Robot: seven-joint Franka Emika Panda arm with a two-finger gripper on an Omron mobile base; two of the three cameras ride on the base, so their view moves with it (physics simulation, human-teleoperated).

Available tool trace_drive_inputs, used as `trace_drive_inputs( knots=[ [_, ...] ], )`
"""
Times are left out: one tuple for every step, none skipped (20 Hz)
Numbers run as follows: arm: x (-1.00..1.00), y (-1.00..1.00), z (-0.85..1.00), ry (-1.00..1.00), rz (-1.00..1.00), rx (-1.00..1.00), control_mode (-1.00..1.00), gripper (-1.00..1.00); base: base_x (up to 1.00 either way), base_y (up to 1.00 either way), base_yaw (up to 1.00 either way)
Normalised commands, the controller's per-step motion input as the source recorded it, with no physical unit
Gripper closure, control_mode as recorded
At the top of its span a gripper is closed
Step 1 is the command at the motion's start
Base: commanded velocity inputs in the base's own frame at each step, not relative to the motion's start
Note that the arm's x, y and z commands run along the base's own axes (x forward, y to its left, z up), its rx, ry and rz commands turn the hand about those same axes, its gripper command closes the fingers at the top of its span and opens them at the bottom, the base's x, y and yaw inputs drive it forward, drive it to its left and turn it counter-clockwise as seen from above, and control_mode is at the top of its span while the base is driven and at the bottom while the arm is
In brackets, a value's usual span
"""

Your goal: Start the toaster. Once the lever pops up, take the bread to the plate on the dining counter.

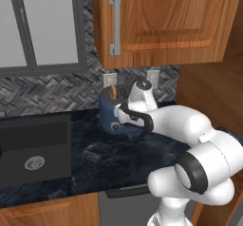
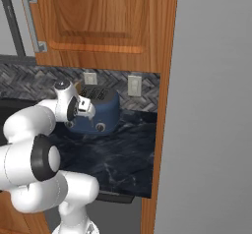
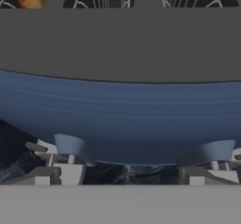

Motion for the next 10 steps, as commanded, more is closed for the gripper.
trace_drive_inputs(
  knots=[
    [0.0, 0.0, -0.16, 0.0, -0.02, 0.0, -1.0, -1.0, 0.0, 0.0, 0.0],
    [0.0, 0.0, -0.14, 0.0, -0.01, 0.0, -1.0, -1.0, 0.0, 0.0, 0.0],
    [0.0, 0.0, -0.11, 0.0, -0.01, 0.0, -1.0, -1.0, 0.0, 0.0, 0.0],
    [0.0, 0.0, -0.09, 0.0, 0.0, 0.0, -1.0, -1.0, 0.0, 0.0, 0.0],
    [0.0, 0.0, -0.09, 0.0, 0.0, 0.0, -1.0, -1.0, 0.0, 0.0, 0.0],
    [0.0, 0.0, -0.09, 0.0, 0.0, 0.0, -1.0, -1.0, 0.0, 0.0, 0.0],
    [0.0, 0.0, -0.1, 0.0, 0.0, 0.0, -1.0, -1.0, 0.0, 0.0, 0.0],
    [0.0, 0.0, -0.11, 0.0, 0.0, 0.0, -1.0, -1.0, 0.0, 0.0, 0.0],
    [0.0, 0.0, -0.12, 0.0, 0.0, 0.0, -1.0, -1.0, 0.0, 0.0, 0.0],
    [0.0, 0.0, -0.13, 0.0, 0.0, 0.0, -1.0, -1.0, 0.0, 0.0, 0.0]
  ],
)
